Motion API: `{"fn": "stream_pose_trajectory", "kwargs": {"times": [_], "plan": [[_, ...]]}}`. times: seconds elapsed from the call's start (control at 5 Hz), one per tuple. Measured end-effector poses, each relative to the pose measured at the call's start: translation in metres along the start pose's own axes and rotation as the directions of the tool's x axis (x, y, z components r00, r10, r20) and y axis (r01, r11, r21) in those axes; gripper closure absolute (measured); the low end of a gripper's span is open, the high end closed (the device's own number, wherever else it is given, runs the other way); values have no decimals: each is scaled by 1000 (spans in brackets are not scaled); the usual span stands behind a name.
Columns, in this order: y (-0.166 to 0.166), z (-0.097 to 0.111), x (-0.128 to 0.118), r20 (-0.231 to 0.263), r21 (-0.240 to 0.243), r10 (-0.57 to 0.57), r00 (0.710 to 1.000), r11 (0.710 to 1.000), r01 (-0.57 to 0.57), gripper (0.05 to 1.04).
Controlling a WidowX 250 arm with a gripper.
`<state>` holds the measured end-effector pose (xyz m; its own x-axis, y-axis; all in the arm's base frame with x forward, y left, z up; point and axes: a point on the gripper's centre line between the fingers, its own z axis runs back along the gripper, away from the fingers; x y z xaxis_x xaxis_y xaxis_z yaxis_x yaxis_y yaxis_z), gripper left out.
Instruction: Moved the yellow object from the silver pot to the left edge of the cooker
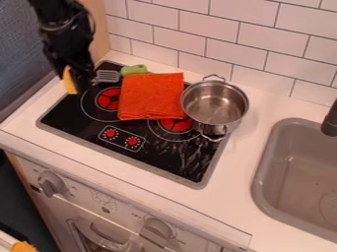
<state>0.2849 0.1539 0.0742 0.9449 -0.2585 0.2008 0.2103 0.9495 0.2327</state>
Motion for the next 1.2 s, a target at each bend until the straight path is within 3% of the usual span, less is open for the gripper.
{"fn": "stream_pose_trajectory", "kwargs": {"times": [0.2,0.4,0.6,0.8,1.2], "plan": [[11,-26,-4,-14,39,-33,999,999,33,447],[16,-53,-15,-48,44,-36,998,998,38,447],[22,-64,-12,-62,45,-31,998,998,34,365],[27,-67,-12,-74,10,5,997,1000,-4,110],[23,-65,-14,-86,-15,40,995,999,-41,84]]}}
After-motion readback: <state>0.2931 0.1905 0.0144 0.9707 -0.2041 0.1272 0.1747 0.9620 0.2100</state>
